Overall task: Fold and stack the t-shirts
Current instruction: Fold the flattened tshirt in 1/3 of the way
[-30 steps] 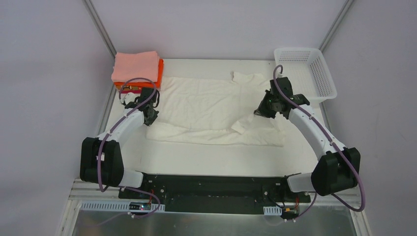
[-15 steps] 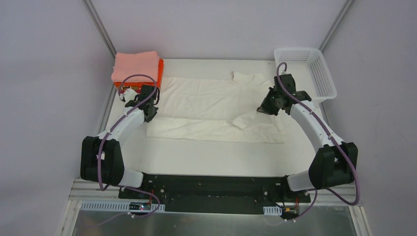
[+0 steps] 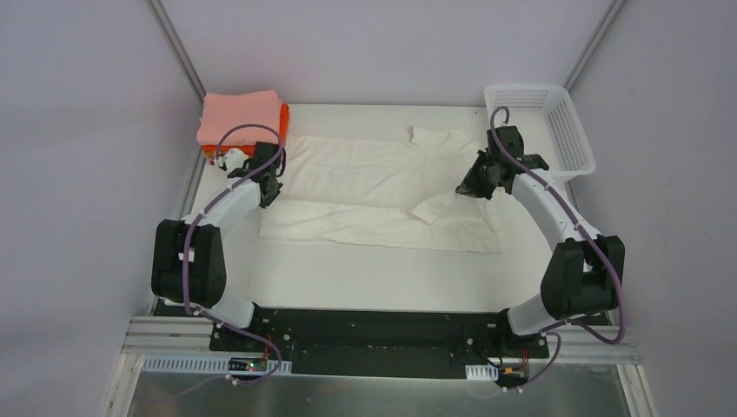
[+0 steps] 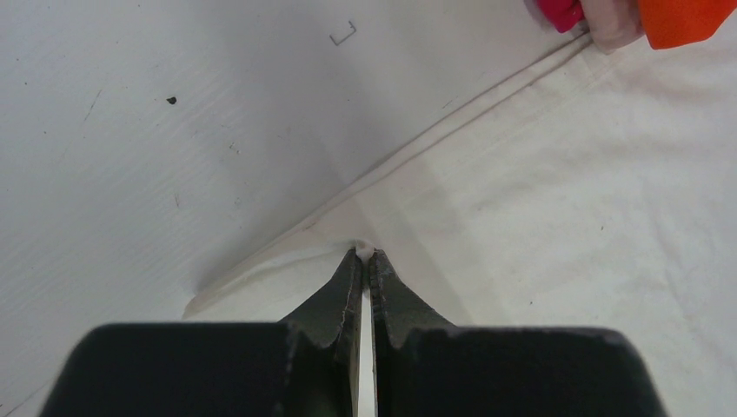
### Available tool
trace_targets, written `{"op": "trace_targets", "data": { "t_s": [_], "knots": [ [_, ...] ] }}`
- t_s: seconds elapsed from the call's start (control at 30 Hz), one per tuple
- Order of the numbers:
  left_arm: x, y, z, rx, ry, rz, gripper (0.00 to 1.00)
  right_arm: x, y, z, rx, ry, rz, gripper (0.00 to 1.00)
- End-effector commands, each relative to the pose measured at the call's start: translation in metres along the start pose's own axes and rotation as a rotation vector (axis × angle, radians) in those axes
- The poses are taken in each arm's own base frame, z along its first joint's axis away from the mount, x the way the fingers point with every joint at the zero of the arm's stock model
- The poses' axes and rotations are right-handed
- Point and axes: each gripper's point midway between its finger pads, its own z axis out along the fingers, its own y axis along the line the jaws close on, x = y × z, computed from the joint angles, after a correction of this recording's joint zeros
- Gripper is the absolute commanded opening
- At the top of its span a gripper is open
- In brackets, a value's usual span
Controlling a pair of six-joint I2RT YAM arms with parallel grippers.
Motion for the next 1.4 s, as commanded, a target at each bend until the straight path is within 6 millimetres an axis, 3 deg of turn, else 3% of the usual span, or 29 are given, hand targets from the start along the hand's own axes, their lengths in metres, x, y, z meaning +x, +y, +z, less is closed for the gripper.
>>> {"op": "trace_targets", "data": {
  "t_s": [0.0, 0.37, 0.43, 0.53, 0.6, 0.63, 0.67, 0.7, 0.8, 0.87, 1.03, 1.17, 1.37],
  "knots": [
    [-0.017, -0.005, 0.007, -0.02, -0.05, 0.009, 0.0, -0.016, 0.012, -0.002, -0.042, -0.028, -0.008, 0.0],
    [-0.006, -0.004, 0.036, -0.096, -0.031, 0.062, 0.0, -0.023, 0.014, 0.035, -0.035, 0.051, 0.009, 0.0],
    [-0.004, -0.003, 0.04, -0.107, -0.028, 0.067, 0.07, -0.028, 0.013, 0.048, -0.02, 0.063, 0.013, 0.01],
    [-0.008, -0.004, 0.042, -0.112, -0.034, 0.074, 0.25, -0.041, 0.014, 0.067, 0.0, 0.053, -0.011, 0.02],
    [-0.012, -0.007, 0.039, -0.1, -0.039, 0.075, 0.5, -0.051, 0.011, 0.077, 0.041, 0.046, -0.025, 0.13],
    [-0.016, -0.009, 0.036, -0.087, -0.041, 0.074, 0.68, -0.056, 0.011, 0.078, 0.06, 0.046, -0.027, 0.26],
    [-0.019, -0.012, 0.031, -0.071, -0.043, 0.071, 0.84, -0.06, 0.011, 0.078, 0.074, 0.044, -0.026, 0.49],
    [-0.023, -0.014, 0.025, -0.052, -0.048, 0.066, 0.97, -0.063, 0.011, 0.075, 0.083, 0.04, -0.023, 0.58],
    [-0.031, -0.02, 0.005, 0.019, -0.043, 0.055, 0.99, -0.063, 0.015, 0.058, 0.065, 0.01, -0.006, 0.85],
    [-0.025, -0.027, -0.008, 0.091, 0.007, 0.058, 0.99, -0.053, 0.016, 0.045, 0.032, -0.001, 0.023, 0.99],
    [0.024, -0.046, -0.035, 0.278, 0.214, 0.144, 0.99, 0.009, 0.021, 0.028, -0.127, 0.11, 0.116, 1.0],
    [0.073, -0.054, -0.047, 0.365, 0.341, 0.243, 0.99, 0.049, 0.037, 0.033, -0.214, 0.186, 0.107, 0.99],
    [0.111, -0.038, -0.031, 0.333, 0.433, 0.294, 0.99, 0.062, 0.052, 0.057, -0.204, 0.212, 0.093, 0.99]
  ]
}}
